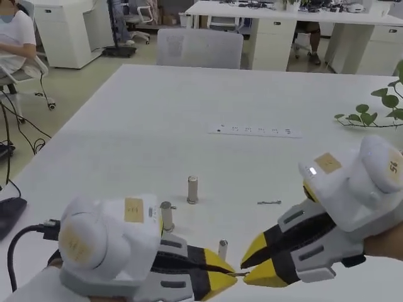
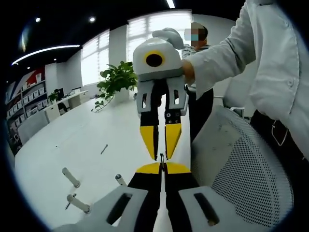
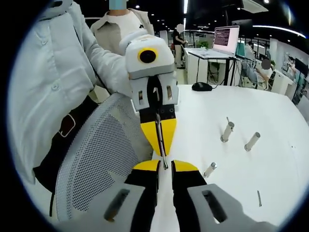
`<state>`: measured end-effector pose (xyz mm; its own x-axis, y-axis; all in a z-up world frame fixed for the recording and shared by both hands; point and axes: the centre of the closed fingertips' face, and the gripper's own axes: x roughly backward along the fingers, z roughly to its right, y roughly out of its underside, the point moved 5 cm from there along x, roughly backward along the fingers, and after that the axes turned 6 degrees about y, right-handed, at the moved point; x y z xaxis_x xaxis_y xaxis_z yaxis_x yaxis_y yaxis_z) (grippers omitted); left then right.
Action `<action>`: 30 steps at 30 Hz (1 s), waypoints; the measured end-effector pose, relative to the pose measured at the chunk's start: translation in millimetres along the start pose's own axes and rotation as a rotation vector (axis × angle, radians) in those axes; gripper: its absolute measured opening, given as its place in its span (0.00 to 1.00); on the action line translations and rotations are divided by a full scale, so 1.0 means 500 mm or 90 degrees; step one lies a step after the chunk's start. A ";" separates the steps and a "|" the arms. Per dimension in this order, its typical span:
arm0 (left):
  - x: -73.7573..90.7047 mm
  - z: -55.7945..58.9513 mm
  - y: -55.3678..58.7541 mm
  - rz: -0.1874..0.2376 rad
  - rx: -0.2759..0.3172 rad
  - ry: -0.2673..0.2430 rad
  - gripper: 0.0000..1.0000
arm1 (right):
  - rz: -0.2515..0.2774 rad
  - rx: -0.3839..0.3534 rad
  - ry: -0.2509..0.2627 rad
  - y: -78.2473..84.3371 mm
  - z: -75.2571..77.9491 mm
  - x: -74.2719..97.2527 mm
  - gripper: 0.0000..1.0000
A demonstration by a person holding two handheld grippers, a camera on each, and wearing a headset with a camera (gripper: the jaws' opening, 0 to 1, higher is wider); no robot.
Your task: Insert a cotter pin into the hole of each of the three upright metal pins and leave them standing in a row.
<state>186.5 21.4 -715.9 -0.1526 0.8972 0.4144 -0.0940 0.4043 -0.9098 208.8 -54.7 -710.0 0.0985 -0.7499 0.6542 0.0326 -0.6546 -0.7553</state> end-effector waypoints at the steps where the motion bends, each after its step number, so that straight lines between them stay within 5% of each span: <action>1: 0.000 0.002 -0.001 0.000 -0.003 0.002 0.00 | 0.002 0.001 -0.003 0.000 -0.001 -0.001 0.11; 14: -0.004 0.007 -0.002 -0.011 -0.052 0.012 0.00 | 0.019 -0.006 -0.035 -0.004 -0.012 0.001 0.05; 30: -0.004 -0.017 0.006 0.019 0.008 -0.001 0.01 | 0.005 0.052 0.004 -0.008 -0.002 0.004 0.04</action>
<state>194.7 22.2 -719.8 -0.1564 0.9089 0.3866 -0.1022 0.3744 -0.9216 208.0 -53.8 -705.6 0.0932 -0.7554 0.6486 0.1128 -0.6393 -0.7607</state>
